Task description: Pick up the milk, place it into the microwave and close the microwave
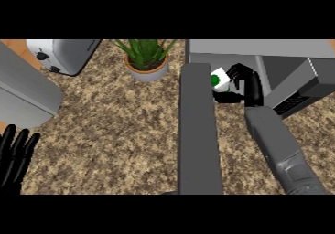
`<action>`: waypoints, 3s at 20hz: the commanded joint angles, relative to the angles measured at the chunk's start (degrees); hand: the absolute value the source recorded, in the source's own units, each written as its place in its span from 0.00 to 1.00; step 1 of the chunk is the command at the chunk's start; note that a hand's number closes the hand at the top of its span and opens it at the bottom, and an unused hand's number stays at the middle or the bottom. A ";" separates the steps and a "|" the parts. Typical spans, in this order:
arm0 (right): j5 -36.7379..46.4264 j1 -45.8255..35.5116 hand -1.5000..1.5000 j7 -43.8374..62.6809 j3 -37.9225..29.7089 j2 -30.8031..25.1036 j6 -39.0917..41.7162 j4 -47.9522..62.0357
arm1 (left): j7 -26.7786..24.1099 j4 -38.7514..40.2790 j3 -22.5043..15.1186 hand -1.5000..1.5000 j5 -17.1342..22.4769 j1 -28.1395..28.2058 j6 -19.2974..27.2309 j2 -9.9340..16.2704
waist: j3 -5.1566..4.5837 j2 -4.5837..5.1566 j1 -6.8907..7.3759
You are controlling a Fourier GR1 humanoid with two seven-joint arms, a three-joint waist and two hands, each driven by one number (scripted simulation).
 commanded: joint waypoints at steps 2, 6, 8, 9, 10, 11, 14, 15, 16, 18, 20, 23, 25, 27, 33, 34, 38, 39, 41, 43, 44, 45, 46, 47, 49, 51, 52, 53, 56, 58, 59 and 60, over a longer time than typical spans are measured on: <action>0.07 -5.97 1.00 1.11 -3.56 -5.21 -4.62 7.43 | -0.16 0.75 -0.26 0.00 -0.56 -0.18 -0.37 0.03 | 0.05 0.58 1.16; 2.06 -8.88 1.00 0.50 -3.73 -5.18 -16.31 8.57 | -0.37 1.57 0.03 0.00 -0.91 -0.78 -0.13 -0.04 | 0.05 0.83 1.96; 2.92 -7.71 1.00 -3.04 -3.45 -5.87 -17.32 9.65 | -0.30 2.43 1.39 0.00 0.21 -1.50 -1.22 1.36 | 0.10 1.24 2.33; 4.73 -8.56 1.00 -2.42 -1.79 -6.05 -16.73 11.43 | -1.83 2.29 0.60 0.00 -2.23 0.08 -0.73 0.52 | 0.05 0.78 1.99; 7.42 -9.22 0.00 -0.22 0.71 -5.95 -17.08 14.07 | -1.88 2.80 -0.47 0.00 -2.47 -1.83 -0.79 0.33 | 0.04 1.29 2.70; 8.17 -10.59 0.00 0.67 1.37 -5.73 -17.12 14.95 | -0.31 1.57 -0.56 0.00 -2.29 -0.73 -0.57 0.45 | 0.07 1.25 3.19; 9.25 -11.52 0.00 0.88 2.48 -4.43 -14.46 16.94 | -0.18 2.31 0.60 0.00 -1.60 -1.49 -0.93 1.15 | 0.08 1.12 2.70; 9.61 -14.20 0.00 3.30 2.72 -5.27 -13.63 17.61 | -0.30 2.71 -1.46 0.00 -4.41 -3.07 0.12 0.27 | 0.09 1.35 2.80; 9.92 -14.33 0.00 2.80 3.02 -4.75 -13.12 17.68 | -1.84 3.63 -0.99 0.00 -4.38 -1.79 -0.26 0.03 | 0.06 1.24 2.99; 10.70 -13.22 0.00 1.94 3.74 -3.68 -12.79 18.51 | 2.15 0.09 -1.10 0.00 -4.01 -2.68 0.42 0.91 | 0.16 1.30 3.00; 10.29 -14.46 0.00 3.21 3.24 -2.85 -12.35 18.86 | 0.61 1.95 -1.63 0.00 -4.61 -3.92 0.81 -0.12 | 0.10 1.22 2.61; 9.13 -14.03 0.00 1.70 1.97 -4.11 -10.32 18.24 | 0.61 1.47 -2.29 0.00 -4.74 -2.82 -0.03 0.16 | 0.14 1.34 2.91; 8.92 -12.40 0.00 0.52 1.63 -0.39 -15.26 17.78 | -1.85 1.67 -2.15 0.00 -5.24 -0.16 -1.09 0.34 | 0.11 1.12 3.20; 9.34 -14.96 0.00 2.85 1.87 -1.64 -13.98 18.40 | -0.89 2.97 -1.90 0.00 -5.91 -2.83 0.00 0.15 | 0.05 0.94 2.14; 7.55 -14.93 0.00 2.88 -0.43 -3.72 -15.16 17.77 | -0.74 1.51 -1.73 0.00 -6.05 -1.36 -0.55 0.60 | 0.06 0.82 2.09; 7.11 -14.55 0.00 2.08 -0.91 -3.34 -15.31 17.46 | -1.66 3.82 -2.89 0.00 -7.79 -3.12 0.19 -0.27 | 0.07 1.08 1.92; 6.05 -13.64 0.00 -0.75 -2.35 -4.93 -16.30 15.99 | 0.11 -0.73 -4.22 0.00 -7.85 -0.45 -0.14 -0.26 | 0.11 0.85 2.03; 6.36 -14.79 0.00 0.72 -2.10 -6.09 -15.00 16.47 | -2.57 -0.56 -6.15 0.00 -8.58 4.20 -0.70 -1.69 | 0.03 0.41 1.86; 5.84 -10.91 0.00 -3.80 -2.78 -5.43 -16.60 15.52 | -3.12 -1.26 -5.15 0.00 -8.95 4.62 -0.54 -1.25 | 0.06 0.40 1.54; 5.15 -12.26 0.00 -3.26 -3.73 -6.73 -16.19 15.47 | -1.40 -0.52 -5.43 0.00 -9.18 2.03 0.13 -1.42 | 0.08 0.65 1.43; 5.03 -11.91 0.00 -3.67 -3.96 -7.90 -15.37 15.50 | -2.01 2.09 -3.82 0.00 -8.06 -0.24 -0.55 -0.54 | 0.05 0.68 0.94; 4.47 -13.10 0.00 -2.47 -4.61 -9.16 -14.13 15.67 | -0.89 0.30 -5.51 0.00 -10.08 0.65 0.82 -1.65 | 0.08 0.65 1.12; 4.46 -11.82 0.00 -4.55 -4.71 -8.82 -14.57 15.35 | -2.12 1.64 -5.54 0.00 -9.89 0.36 0.84 -2.15 | 0.09 0.77 1.25; 3.81 -11.15 0.00 -5.35 -5.34 -8.59 -13.37 15.19 | -2.02 -0.05 -5.93 0.00 -10.15 1.52 0.40 -1.78 | 0.09 0.57 1.15; 3.61 -11.21 0.00 -5.23 -5.69 -9.73 -11.66 15.72 | -2.02 -0.26 -5.65 0.00 -10.35 1.24 0.67 -1.81 | 0.09 0.59 1.16; 2.63 -10.60 0.00 -6.69 -6.29 -9.26 -6.88 14.80 | -3.96 -0.95 -7.51 0.00 -11.19 6.07 -0.27 -2.39 | 0.04 -0.01 0.59; 2.15 -11.53 0.00 -6.00 -6.91 -10.29 -5.54 15.38 | -0.63 -1.05 -7.30 0.00 -11.41 1.66 1.14 -2.49 | 0.11 0.47 0.82; 2.06 -10.50 0.00 -8.14 -6.83 -9.99 -3.58 14.52 | -2.51 0.46 -7.63 0.00 -12.02 2.39 1.61 -3.43 | 0.06 0.17 0.25; 1.03 -9.44 0.00 -7.82 -7.67 -10.95 0.56 14.72 | -1.87 0.45 -6.71 0.00 -10.72 2.74 0.64 -2.55 | 0.00 -0.18 -0.49; -0.42 -8.67 0.00 -8.45 -8.93 -10.34 2.70 14.53 | -0.46 0.54 -4.53 0.00 -8.82 0.68 0.74 -1.95 | 0.00 -0.17 -0.73; -1.30 -5.66 0.00 -11.76 -9.77 -9.96 3.20 14.14 | -1.45 -1.92 -6.55 0.00 -10.45 4.10 0.67 -2.48 | 0.03 -0.21 -0.49; -1.13 -7.92 0.00 -9.76 -9.26 -9.09 4.39 13.26 | -2.96 1.20 -5.60 0.00 -10.01 3.07 0.11 -2.18 | -0.04 -0.45 -1.07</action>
